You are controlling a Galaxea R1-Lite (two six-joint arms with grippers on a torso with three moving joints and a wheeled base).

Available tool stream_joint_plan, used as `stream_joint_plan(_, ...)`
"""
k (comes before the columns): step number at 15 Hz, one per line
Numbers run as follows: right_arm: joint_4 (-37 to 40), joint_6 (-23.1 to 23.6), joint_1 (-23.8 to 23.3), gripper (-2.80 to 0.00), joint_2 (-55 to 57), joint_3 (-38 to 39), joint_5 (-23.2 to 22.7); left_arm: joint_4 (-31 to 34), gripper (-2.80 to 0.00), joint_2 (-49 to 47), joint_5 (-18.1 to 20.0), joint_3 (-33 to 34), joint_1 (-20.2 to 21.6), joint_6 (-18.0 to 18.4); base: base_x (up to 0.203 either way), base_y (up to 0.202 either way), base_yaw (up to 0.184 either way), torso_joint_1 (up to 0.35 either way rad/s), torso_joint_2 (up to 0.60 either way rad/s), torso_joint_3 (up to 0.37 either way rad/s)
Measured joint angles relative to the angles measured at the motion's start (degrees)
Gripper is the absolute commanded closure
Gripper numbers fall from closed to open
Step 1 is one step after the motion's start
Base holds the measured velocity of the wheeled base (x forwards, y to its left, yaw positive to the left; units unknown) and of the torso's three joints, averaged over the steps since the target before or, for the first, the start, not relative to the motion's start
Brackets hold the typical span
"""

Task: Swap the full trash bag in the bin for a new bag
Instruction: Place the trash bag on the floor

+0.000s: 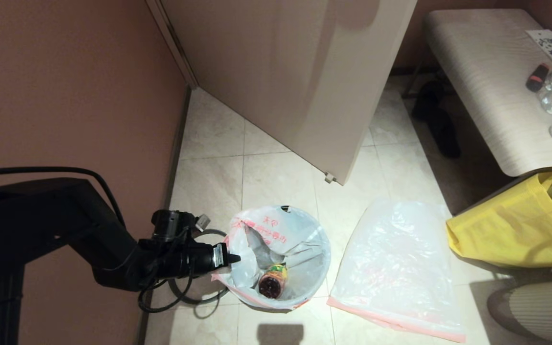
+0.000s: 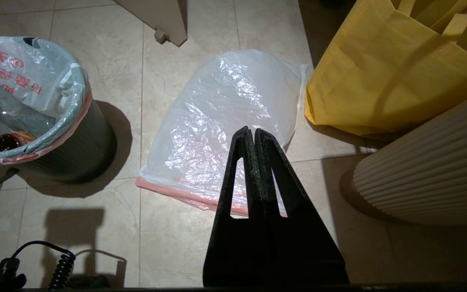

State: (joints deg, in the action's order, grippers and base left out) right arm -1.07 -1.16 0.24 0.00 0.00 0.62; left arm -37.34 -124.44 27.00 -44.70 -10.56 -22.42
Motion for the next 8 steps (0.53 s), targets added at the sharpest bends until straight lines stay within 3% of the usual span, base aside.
stream_joint_plan(8, 0.0, 0.0, 0.0, 0.0, 0.0, 0.0, 0.0, 0.4, 0.0, 7.4, -1.3, 7.1, -2.1, 0.0, 0.0, 0.0, 0.0, 0.0, 0.0, 0.0)
